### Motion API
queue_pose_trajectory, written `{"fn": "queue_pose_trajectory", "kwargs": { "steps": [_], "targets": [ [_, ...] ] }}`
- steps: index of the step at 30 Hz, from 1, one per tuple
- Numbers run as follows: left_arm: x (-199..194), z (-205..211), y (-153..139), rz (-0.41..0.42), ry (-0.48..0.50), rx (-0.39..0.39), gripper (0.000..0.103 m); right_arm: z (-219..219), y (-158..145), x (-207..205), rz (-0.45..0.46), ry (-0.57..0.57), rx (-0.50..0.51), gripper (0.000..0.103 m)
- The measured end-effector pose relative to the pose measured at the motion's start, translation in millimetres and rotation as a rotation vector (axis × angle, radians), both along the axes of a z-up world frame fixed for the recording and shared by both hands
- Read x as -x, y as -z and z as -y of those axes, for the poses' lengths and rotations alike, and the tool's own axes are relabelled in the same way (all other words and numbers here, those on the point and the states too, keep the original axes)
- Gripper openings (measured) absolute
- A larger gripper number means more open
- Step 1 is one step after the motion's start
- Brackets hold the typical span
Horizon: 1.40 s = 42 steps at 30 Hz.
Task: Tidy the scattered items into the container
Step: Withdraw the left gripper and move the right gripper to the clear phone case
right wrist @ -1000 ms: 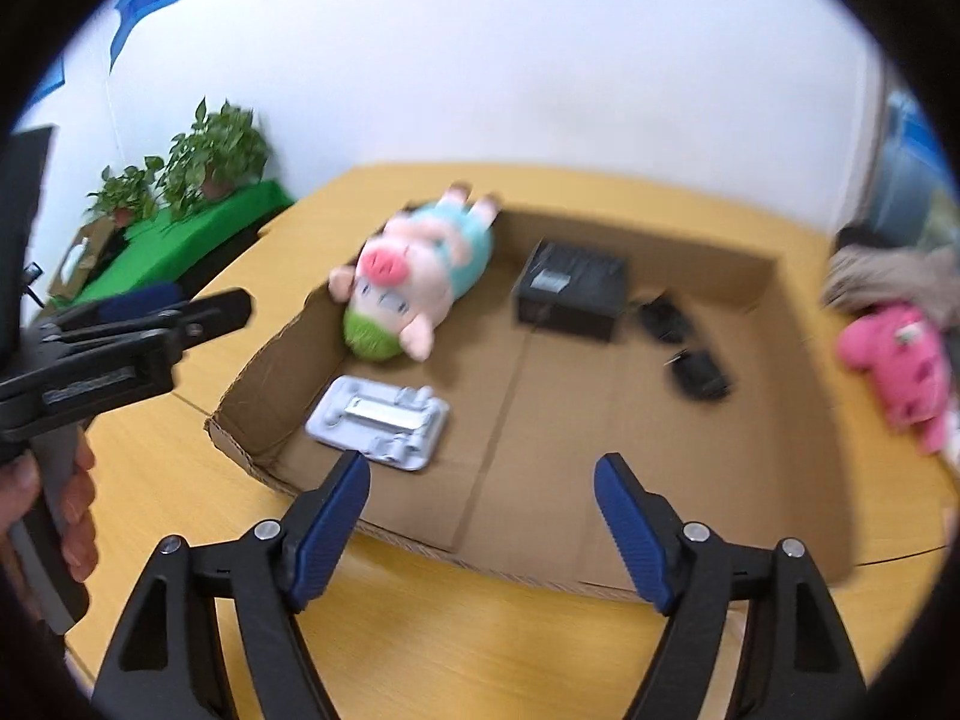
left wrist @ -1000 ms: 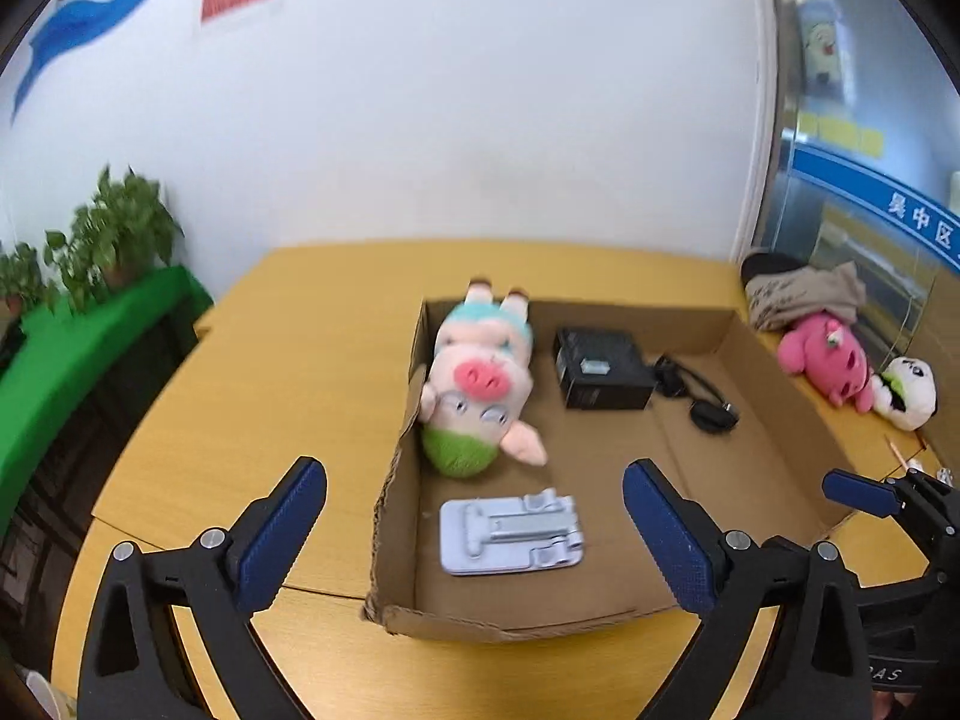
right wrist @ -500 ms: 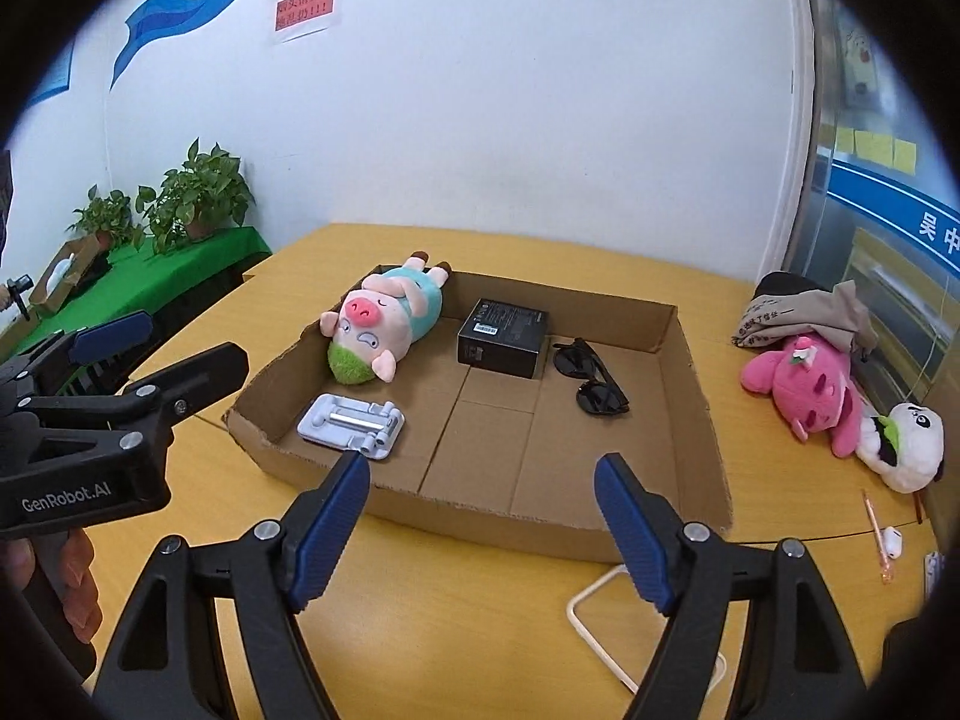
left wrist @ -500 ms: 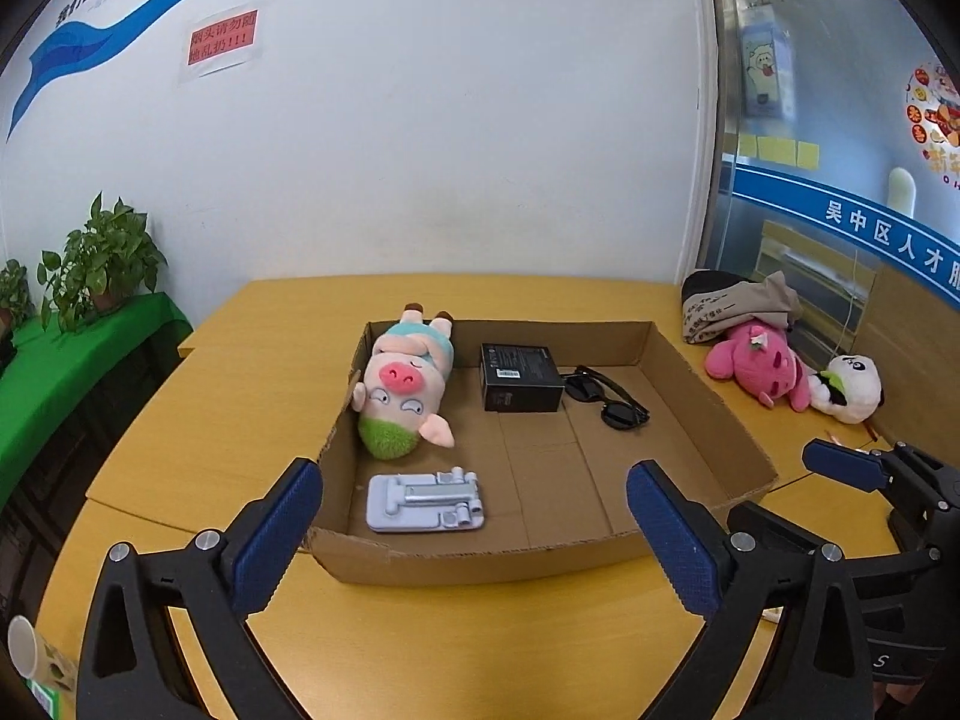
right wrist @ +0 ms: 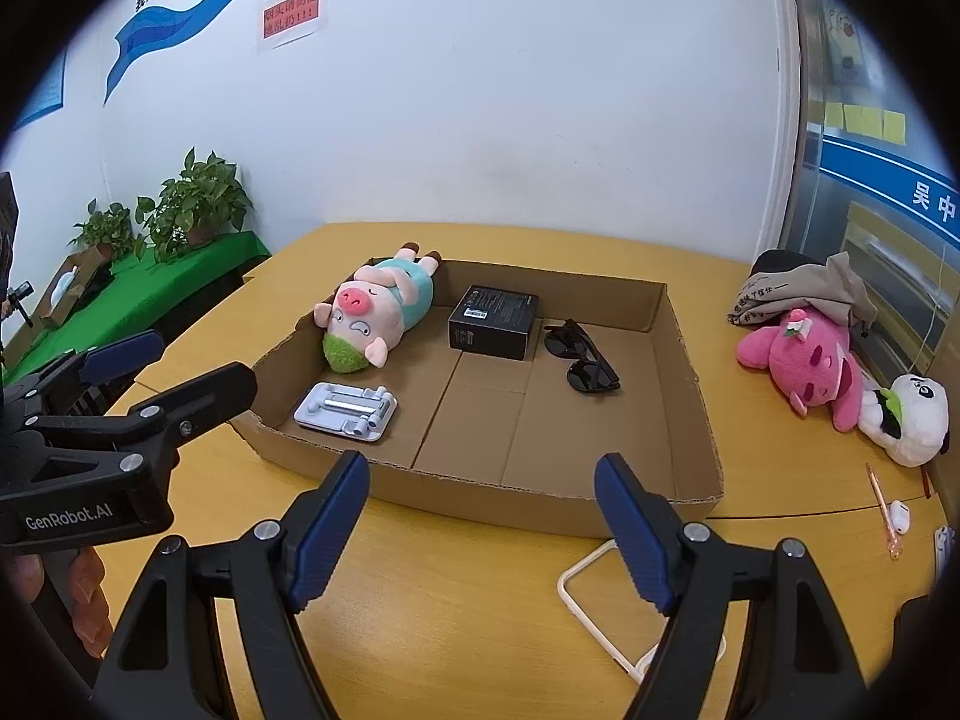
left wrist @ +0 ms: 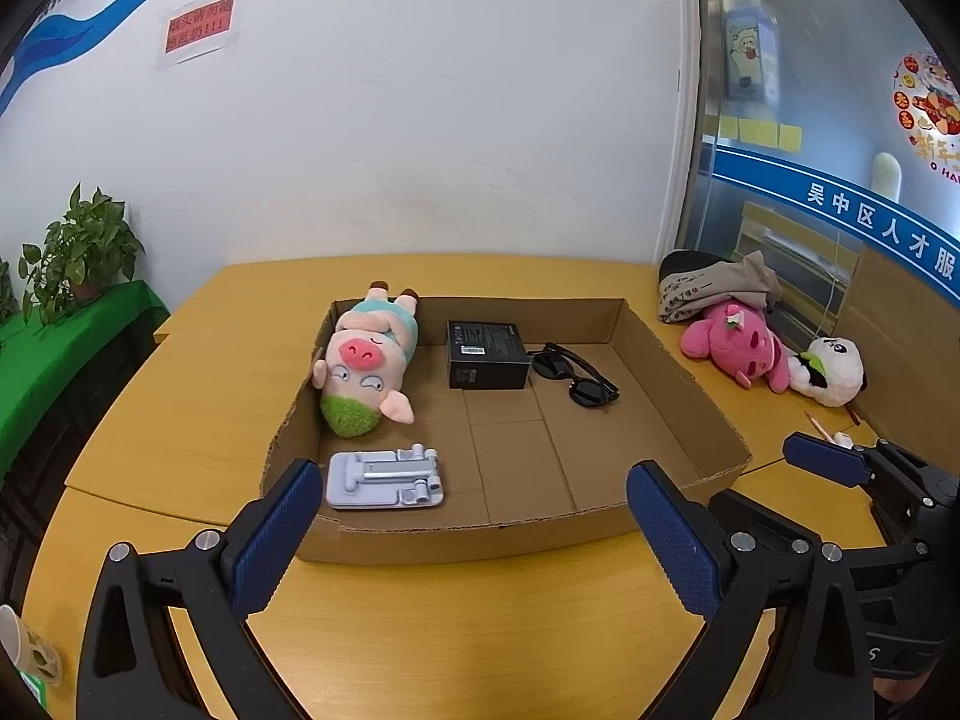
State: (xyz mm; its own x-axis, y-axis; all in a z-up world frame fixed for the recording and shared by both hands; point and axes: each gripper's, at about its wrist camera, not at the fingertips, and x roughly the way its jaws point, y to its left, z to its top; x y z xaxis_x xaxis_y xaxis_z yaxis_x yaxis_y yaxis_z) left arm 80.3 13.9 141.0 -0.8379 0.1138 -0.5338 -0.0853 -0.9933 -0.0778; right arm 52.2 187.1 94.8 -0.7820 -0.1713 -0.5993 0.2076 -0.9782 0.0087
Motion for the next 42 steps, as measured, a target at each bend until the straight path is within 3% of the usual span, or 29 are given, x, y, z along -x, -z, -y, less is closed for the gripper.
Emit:
{"fn": "queue_pose_trajectory", "kwargs": {
  "steps": [10, 15, 18, 25, 30, 32, 38, 40, 42],
  "targets": [
    [5.9, -18.3, 5.7, 0.024, 0.002, 0.016, 0.103, -17.2, 8.3, 4.8, 0.026, -0.001, 0.046, 0.077],
    [18.1, -34.3, 15.8, 0.076, 0.062, -0.015, 0.103, -35.2, 17.3, 9.8, 0.052, 0.003, 0.089, 0.077],
    [26.7, -53.9, 29.0, 0.125, 0.152, -0.016, 0.103, -56.6, 36.1, 12.7, 0.093, 0.027, 0.101, 0.077],
    [48.8, -98.3, 67.1, 0.268, 0.286, -0.053, 0.103, -133.1, 119.4, -0.7, 0.289, 0.217, 0.073, 0.078],
    [64.7, -126.7, 91.5, 0.347, 0.360, -0.040, 0.100, -164.2, 145.5, -12.9, 0.341, 0.304, 0.072, 0.077],
    [71.5, -135.7, 100.7, 0.379, 0.375, -0.026, 0.099, -170.7, 148.8, -13.9, 0.350, 0.314, 0.075, 0.072],
    [85.8, -147.3, 122.0, 0.431, 0.373, 0.013, 0.086, -171.6, 150.7, -12.3, 0.330, 0.285, 0.047, 0.044],
    [86.0, -146.9, 127.3, 0.449, 0.370, 0.009, 0.084, -169.5, 150.2, -12.4, 0.324, 0.248, 0.048, 0.027],
    [85.7, -148.2, 132.5, 0.461, 0.379, 0.011, 0.082, -166.4, 150.6, -12.4, 0.321, 0.213, 0.035, 0.024]
  ]
}}
